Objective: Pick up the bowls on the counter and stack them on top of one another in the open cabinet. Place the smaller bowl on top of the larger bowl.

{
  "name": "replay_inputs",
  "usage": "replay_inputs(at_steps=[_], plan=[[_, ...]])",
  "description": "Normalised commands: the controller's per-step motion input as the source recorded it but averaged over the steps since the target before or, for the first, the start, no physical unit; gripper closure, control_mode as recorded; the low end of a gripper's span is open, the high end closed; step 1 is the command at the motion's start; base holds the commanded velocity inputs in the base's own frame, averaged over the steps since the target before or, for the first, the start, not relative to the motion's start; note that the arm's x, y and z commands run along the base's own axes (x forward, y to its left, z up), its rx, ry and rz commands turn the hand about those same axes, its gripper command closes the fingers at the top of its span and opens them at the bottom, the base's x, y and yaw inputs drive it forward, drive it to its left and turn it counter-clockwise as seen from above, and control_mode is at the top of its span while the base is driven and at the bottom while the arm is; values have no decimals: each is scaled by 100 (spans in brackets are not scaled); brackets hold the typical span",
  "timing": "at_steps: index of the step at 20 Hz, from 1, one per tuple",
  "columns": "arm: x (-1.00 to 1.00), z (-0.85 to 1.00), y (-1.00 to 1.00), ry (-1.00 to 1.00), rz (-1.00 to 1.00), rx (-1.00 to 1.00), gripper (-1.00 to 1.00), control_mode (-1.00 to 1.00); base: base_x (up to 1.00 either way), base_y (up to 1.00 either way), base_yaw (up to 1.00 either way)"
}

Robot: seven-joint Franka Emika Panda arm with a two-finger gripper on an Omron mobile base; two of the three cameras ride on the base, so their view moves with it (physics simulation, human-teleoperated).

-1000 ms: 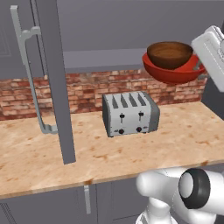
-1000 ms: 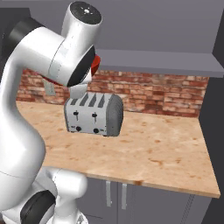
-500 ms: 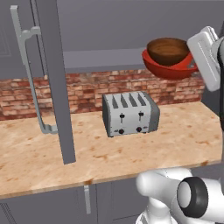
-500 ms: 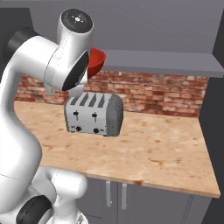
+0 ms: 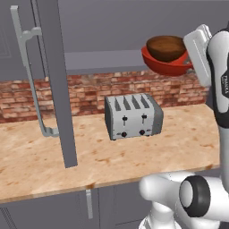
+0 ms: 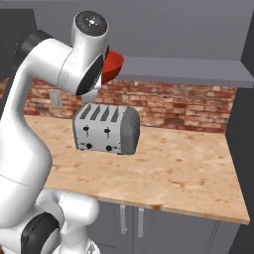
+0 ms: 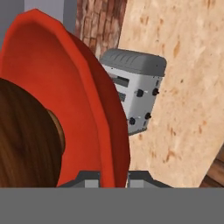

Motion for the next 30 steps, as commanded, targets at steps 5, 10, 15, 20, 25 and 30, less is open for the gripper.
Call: replay_inputs(at_steps=[5, 10, 15, 20, 25, 30], plan=[[39, 4, 2, 0, 0, 2, 100, -100, 0, 0, 0], [37, 5, 2, 0, 0, 2, 100, -100, 0, 0, 0], [35, 1, 7, -1, 0, 1, 100, -100, 0, 0, 0], [33, 0, 10, -2, 0, 0, 100, -100, 0, 0, 0], [36, 0, 8, -1, 0, 0, 100, -100, 0, 0, 0], [39, 0, 8, 0, 0, 0, 100, -100, 0, 0, 0]])
